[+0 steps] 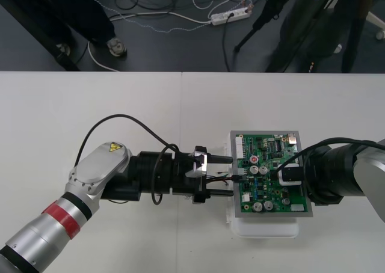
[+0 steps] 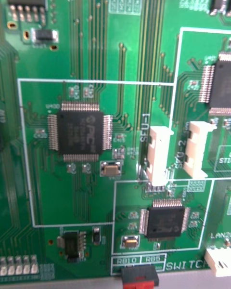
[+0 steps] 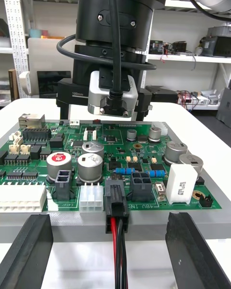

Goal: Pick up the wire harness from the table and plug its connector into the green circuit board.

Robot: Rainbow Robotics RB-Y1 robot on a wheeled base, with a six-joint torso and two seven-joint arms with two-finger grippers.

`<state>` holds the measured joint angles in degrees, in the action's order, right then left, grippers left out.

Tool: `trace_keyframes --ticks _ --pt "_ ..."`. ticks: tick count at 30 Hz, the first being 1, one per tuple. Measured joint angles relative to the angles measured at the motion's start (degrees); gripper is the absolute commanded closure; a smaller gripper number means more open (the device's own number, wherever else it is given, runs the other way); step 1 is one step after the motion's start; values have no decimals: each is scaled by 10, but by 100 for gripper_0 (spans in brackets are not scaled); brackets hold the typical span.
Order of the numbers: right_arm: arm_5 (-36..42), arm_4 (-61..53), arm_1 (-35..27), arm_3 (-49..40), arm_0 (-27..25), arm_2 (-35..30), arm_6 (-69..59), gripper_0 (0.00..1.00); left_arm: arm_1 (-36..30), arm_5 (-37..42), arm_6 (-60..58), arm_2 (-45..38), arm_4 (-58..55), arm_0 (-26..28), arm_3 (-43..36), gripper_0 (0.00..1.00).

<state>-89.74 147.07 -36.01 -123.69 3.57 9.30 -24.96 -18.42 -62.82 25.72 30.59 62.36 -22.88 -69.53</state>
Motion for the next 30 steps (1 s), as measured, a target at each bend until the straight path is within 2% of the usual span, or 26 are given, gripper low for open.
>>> trace_keyframes --ticks 12,30 --pt "0 0 0 0 0 0 0 0 -29 0 0 -10 0 0 -1 31" --pt "0 -13 -9 0 1 -1 0 0 -98 -1 0 -101 28 0 -32 31"
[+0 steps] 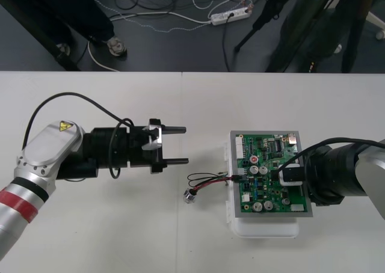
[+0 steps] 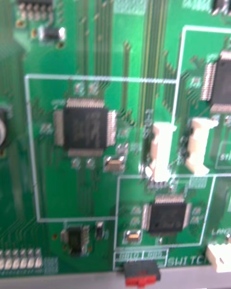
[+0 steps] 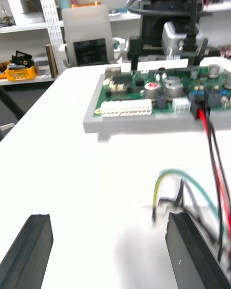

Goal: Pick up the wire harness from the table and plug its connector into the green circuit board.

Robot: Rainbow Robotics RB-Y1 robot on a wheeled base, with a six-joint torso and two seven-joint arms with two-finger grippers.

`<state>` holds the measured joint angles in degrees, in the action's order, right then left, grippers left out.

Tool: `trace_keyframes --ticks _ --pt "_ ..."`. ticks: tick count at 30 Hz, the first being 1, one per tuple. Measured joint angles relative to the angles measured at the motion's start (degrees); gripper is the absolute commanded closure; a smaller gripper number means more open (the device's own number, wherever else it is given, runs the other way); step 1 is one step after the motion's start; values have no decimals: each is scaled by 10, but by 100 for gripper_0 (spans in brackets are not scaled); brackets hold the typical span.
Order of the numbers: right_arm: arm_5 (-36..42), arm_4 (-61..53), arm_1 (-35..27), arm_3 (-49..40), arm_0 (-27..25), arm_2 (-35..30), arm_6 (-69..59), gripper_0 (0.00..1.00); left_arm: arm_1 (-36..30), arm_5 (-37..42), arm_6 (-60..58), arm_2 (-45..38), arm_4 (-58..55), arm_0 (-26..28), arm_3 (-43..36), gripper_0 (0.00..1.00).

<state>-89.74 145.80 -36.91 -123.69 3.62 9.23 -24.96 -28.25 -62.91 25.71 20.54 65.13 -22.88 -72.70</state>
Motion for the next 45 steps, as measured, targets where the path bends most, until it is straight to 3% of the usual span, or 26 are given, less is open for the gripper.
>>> trace_keyframes --ticks 17,27,31,45 --pt "0 -176 -91 20 0 -80 0 0 -98 -15 -26 -53 -1 0 -55 31" --pt "0 -314 -95 20 0 -193 0 0 -102 -54 -196 -122 0 0 -85 30" --pt "0 -387 -95 22 0 -225 0 0 -103 -77 -212 -154 7 0 -89 31" --pt "0 -616 -95 30 1 -243 0 0 -149 -135 -224 -205 15 -2 -122 31"
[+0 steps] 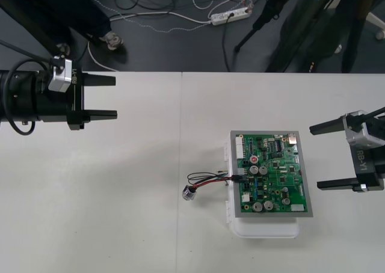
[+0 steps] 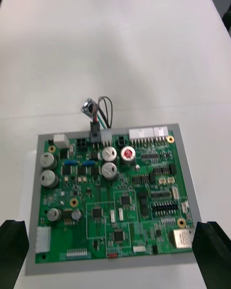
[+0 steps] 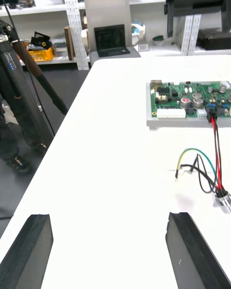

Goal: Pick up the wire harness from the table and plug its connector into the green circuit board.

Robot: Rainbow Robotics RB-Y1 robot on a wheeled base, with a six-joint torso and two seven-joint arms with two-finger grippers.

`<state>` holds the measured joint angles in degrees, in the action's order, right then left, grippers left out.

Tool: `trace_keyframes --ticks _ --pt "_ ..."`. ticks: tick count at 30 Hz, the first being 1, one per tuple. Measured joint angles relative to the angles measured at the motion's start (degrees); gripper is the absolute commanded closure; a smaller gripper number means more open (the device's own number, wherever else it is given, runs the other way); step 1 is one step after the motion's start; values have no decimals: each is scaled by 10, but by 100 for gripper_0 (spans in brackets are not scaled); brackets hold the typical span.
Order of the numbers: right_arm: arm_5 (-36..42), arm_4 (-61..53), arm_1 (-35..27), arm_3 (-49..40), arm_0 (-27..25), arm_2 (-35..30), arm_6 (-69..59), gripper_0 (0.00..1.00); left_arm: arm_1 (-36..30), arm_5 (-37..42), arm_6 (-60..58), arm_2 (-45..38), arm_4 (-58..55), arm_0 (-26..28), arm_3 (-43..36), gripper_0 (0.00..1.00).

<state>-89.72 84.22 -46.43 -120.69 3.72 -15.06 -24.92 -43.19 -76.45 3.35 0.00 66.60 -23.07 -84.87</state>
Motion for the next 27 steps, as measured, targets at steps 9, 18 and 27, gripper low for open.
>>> trace_keyframes --ticks 9,18,27 --pt "0 -26 2 -24 7 -11 2 0 -21 -11 -18 0 -27 -4 -15 31" --pt "5 -38 51 -69 11 -32 9 0 -37 -42 -58 0 -67 -14 -15 31" --pt "8 -41 91 -69 14 -33 9 0 -56 -64 -68 0 -87 -16 -16 31"
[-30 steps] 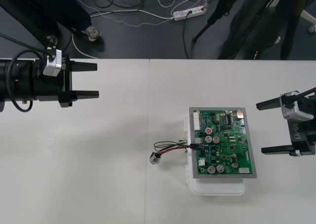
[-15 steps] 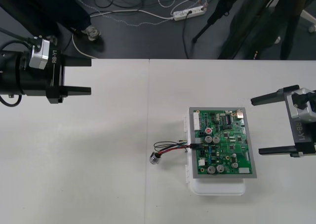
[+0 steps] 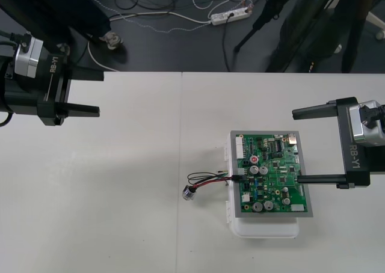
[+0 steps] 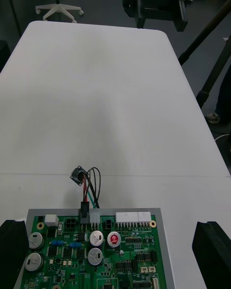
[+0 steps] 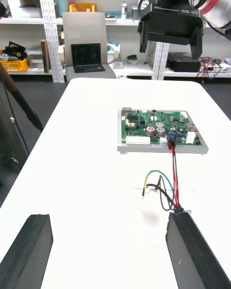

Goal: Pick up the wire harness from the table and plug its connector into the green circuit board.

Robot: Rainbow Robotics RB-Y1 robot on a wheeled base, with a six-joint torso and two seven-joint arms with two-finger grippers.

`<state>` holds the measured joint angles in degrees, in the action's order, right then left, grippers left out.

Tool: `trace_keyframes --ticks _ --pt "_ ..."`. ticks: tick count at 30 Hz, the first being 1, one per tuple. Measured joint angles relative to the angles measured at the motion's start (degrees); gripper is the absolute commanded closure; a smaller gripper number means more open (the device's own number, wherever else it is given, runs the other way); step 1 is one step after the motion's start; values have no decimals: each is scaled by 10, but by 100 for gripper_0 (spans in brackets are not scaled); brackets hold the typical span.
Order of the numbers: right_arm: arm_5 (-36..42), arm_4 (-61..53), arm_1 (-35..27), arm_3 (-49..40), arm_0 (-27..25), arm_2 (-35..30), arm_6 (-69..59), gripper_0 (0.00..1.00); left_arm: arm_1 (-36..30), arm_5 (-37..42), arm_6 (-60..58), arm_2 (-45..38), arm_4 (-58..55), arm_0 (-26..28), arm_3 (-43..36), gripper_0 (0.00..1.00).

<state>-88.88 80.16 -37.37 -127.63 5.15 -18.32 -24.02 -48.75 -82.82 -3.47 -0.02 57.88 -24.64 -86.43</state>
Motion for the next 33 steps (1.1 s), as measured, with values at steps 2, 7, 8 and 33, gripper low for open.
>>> trace_keyframes --ticks 2,7,8,33 --pt "0 0 1 0 0 0 0 0 -2 -2 -2 0 -2 0 0 31" --pt "0 1 2 0 0 0 0 0 -6 -5 -5 0 -7 0 -1 31" --pt "0 1 2 0 0 0 0 0 -7 -5 -6 0 -8 0 -1 31" --pt "33 -38 2 21 0 0 0 0 -16 -29 -38 -1 -10 0 -3 31"
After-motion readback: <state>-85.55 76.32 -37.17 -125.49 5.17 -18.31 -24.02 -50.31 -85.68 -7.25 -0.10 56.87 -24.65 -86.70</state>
